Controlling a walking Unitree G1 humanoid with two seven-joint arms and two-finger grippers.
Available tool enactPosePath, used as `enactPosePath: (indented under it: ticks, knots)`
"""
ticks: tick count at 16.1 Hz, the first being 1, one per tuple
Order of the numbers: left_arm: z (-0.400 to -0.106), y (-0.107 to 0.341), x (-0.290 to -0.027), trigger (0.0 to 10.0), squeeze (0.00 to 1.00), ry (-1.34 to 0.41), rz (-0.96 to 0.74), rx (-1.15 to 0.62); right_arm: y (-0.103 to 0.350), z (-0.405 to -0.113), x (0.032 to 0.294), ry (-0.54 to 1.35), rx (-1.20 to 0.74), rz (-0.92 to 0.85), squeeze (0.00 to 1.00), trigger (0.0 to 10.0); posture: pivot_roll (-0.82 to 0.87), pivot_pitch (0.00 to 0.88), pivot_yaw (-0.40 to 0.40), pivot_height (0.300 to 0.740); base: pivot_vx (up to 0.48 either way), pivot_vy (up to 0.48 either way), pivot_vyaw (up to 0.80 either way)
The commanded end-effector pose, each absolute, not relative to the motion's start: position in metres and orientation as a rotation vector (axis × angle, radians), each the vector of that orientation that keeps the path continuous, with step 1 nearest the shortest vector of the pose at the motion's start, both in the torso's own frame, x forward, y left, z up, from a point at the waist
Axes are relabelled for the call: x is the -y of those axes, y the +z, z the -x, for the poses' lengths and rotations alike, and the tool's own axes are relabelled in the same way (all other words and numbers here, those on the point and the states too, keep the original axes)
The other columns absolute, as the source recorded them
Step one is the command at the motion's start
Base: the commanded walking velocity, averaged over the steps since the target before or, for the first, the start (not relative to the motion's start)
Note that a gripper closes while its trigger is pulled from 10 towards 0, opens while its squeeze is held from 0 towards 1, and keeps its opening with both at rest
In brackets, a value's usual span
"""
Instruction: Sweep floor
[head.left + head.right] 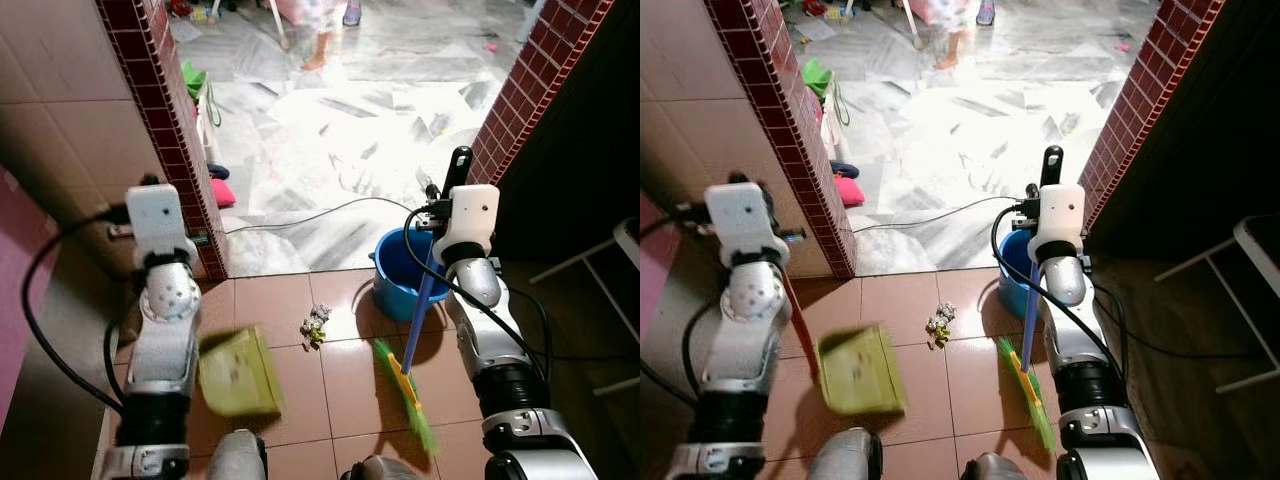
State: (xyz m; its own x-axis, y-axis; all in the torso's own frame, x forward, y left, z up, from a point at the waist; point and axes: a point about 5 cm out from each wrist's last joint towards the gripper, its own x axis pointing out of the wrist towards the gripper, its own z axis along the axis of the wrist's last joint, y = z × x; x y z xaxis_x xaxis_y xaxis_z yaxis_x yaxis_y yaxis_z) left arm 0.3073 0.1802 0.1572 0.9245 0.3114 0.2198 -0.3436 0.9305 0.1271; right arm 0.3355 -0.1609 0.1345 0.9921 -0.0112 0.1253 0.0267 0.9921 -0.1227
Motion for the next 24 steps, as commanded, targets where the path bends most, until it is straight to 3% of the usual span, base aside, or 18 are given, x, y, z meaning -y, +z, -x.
enactPosePath:
  ticks: [1,12,15,17,22,24]
  knots:
    - [-0.310,0.167,-0.187,10.0,0.00,0.357,-0.198,0.253,0.139,-0.337,0.159,-0.007,0.148,0.132,0.00,10.0,-0.01,0.061,-0.028,0.740,0.000,0.000,0.00]
    - [-0.321,0.129,-0.210,10.0,0.00,0.351,-0.383,0.097,0.137,-0.334,0.156,0.008,0.145,0.112,0.00,10.0,-0.03,0.079,-0.023,0.740,0.000,0.000,0.00]
    - [-0.323,0.143,-0.217,10.0,0.00,0.377,-0.386,0.148,0.140,-0.337,0.156,-0.001,0.135,0.044,0.00,10.0,-0.05,0.079,-0.020,0.740,0.000,0.000,0.00]
    - [-0.327,0.162,-0.217,10.0,0.00,0.376,-0.301,0.222,0.140,-0.339,0.153,0.016,0.136,0.057,0.00,10.0,-0.03,0.071,-0.026,0.740,0.000,0.000,0.00]
    - [-0.328,0.194,-0.218,10.0,0.00,0.346,-0.443,0.361,0.137,-0.339,0.149,0.028,0.134,0.065,0.00,10.0,-0.02,0.065,-0.028,0.740,0.000,0.000,0.00]
    - [-0.327,0.193,-0.221,10.0,0.00,0.332,-0.548,0.321,0.135,-0.338,0.150,0.028,0.128,0.068,0.00,10.0,-0.02,0.064,-0.027,0.740,0.000,0.000,0.00]
